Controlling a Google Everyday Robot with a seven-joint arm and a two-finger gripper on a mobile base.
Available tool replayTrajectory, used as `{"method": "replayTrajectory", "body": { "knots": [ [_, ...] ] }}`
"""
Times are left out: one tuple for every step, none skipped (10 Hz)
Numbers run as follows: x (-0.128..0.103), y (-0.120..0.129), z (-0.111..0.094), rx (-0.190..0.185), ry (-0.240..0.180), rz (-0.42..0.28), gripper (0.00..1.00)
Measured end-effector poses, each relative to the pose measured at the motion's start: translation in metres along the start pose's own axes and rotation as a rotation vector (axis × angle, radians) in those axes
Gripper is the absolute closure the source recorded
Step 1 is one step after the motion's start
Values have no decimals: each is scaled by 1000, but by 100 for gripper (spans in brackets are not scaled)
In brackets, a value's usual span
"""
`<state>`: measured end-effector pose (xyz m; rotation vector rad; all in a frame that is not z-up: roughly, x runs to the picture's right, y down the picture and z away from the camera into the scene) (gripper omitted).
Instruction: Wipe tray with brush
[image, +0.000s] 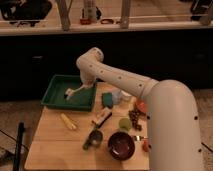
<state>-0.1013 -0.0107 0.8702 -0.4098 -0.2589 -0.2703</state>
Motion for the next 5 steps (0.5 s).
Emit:
{"method": "replayTrajectory", "body": {
  "knots": [
    [6,1,9,-2,5,17,100],
    [9,2,15,-2,10,29,100],
    [13,2,22,0,17,41,100],
    [17,3,28,0,22,60,100],
    [23,5,33,1,31,80,100]
  ]
}}
